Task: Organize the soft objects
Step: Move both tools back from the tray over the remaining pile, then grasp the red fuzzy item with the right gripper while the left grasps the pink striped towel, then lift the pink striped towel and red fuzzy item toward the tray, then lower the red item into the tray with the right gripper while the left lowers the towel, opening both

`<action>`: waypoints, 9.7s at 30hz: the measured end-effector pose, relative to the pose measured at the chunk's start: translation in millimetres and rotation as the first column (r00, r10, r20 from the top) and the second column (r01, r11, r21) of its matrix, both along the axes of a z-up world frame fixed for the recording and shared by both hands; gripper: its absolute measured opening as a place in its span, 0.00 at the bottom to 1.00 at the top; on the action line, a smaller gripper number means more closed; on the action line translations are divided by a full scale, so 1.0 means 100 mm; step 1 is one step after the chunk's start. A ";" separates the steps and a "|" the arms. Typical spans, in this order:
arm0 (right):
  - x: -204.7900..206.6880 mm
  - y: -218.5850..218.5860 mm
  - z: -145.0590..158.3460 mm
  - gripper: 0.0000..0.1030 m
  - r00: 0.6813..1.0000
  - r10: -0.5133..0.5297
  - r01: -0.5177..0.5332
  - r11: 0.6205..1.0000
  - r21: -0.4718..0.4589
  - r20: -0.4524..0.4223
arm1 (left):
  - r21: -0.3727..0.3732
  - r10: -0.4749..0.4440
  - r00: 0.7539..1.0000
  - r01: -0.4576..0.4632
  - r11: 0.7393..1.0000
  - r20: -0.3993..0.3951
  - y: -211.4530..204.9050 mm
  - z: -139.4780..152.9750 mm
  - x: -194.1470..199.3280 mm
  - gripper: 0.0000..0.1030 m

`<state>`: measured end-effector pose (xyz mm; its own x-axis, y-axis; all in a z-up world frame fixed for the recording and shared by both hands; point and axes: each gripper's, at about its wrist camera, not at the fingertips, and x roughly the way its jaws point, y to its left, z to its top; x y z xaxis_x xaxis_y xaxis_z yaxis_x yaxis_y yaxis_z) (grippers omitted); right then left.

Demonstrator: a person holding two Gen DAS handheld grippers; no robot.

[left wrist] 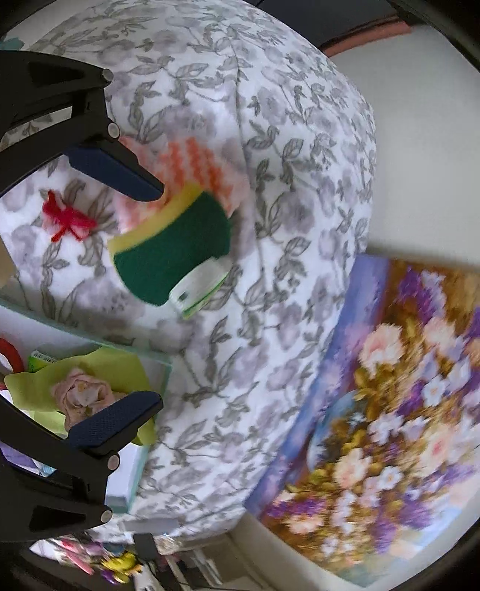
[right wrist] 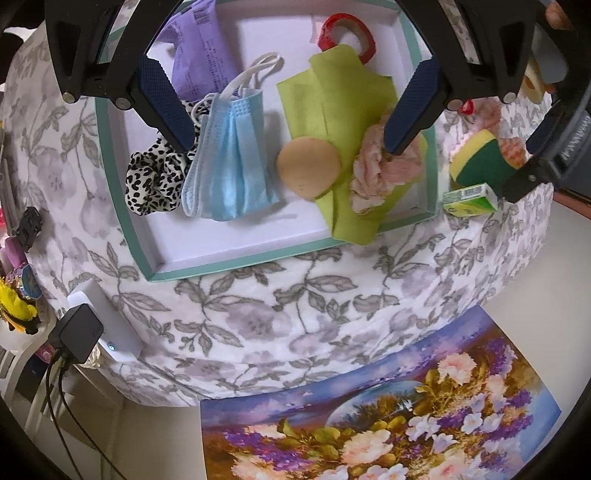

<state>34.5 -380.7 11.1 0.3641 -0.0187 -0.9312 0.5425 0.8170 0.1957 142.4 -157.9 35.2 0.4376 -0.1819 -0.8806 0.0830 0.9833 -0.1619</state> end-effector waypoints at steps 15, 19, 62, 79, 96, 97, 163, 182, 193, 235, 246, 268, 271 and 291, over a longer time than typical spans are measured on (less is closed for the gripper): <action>0.22 0.61 0.19 1.00 0.995 0.092 -0.092 0.996 -0.012 0.028 | 0.009 0.121 0.992 -0.122 0.993 0.044 0.98 0.33 0.10 0.99; 0.34 0.89 0.20 1.00 0.990 0.140 -0.140 0.990 -0.009 0.031 | 0.016 0.160 0.987 -0.161 0.987 0.033 1.25 0.31 0.12 0.99; 0.83 2.31 -0.73 0.99 0.873 0.452 -0.455 0.890 0.028 -0.186 | 0.034 0.177 0.941 -0.175 0.984 -0.287 1.66 -0.81 0.27 0.99; 0.82 2.56 -0.80 0.72 0.859 0.467 -0.485 0.874 -0.042 -0.210 | 0.035 0.176 0.948 -0.173 0.984 -0.265 1.66 -0.78 0.28 0.99; 0.75 2.09 -0.83 0.29 0.902 0.404 -0.402 0.914 0.049 -0.150 | -0.003 0.073 0.967 -0.077 0.997 -0.243 1.31 -0.76 0.40 0.99; 0.74 2.07 -0.83 0.29 0.904 0.402 -0.399 0.916 0.054 -0.147 | 0.005 0.063 0.967 -0.063 0.998 -0.246 1.26 -0.77 0.42 0.99; -0.06 1.82 -0.19 0.23 0.919 0.386 -0.387 0.922 -0.005 -0.081 | -0.019 -0.112 0.994 0.112 0.994 -0.008 1.11 0.08 -0.44 0.16; -0.26 1.56 0.07 0.23 0.952 0.305 -0.306 0.951 -0.046 -0.038 | -0.040 -0.125 0.992 0.126 0.991 0.032 0.93 0.20 -0.79 0.16; -0.45 1.01 0.12 0.23 0.981 0.193 -0.194 0.980 -0.050 -0.031 | -0.041 -0.180 0.983 0.181 0.983 0.026 0.55 0.17 -0.89 0.16; -1.13 -0.54 -0.40 0.24 0.981 -0.161 0.162 0.987 0.002 -0.105 | 0.073 -0.500 0.858 0.509 0.857 -0.113 -1.04 -0.44 -1.54 0.18; -1.12 -0.58 -0.52 0.25 0.979 -0.161 0.165 0.986 0.022 -0.121 | 0.074 -0.487 0.857 0.504 0.861 -0.169 -1.09 -0.72 -1.49 0.19; -1.17 -0.56 -0.26 0.43 0.981 -0.167 0.166 0.986 -0.022 -0.099 | 0.067 -0.510 0.848 0.522 0.850 -0.142 -1.02 -0.35 -1.51 0.50; -1.19 -0.55 -0.19 0.47 0.983 -0.165 0.163 0.986 -0.030 -0.086 | 0.063 -0.501 0.857 0.510 0.858 -0.120 -0.95 -0.25 -1.49 0.50; -1.11 -0.28 -0.07 0.80 0.995 -0.078 0.073 0.995 -0.066 -0.069 | 0.083 -0.208 0.972 0.217 0.973 -0.106 -0.19 -0.32 -0.92 0.89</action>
<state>-76.7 -408.2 4.0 0.2923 -0.1030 -0.9508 0.6137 0.7827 0.1039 50.2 -176.5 3.2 0.3103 -0.1769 -0.9340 0.2805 0.9558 -0.0879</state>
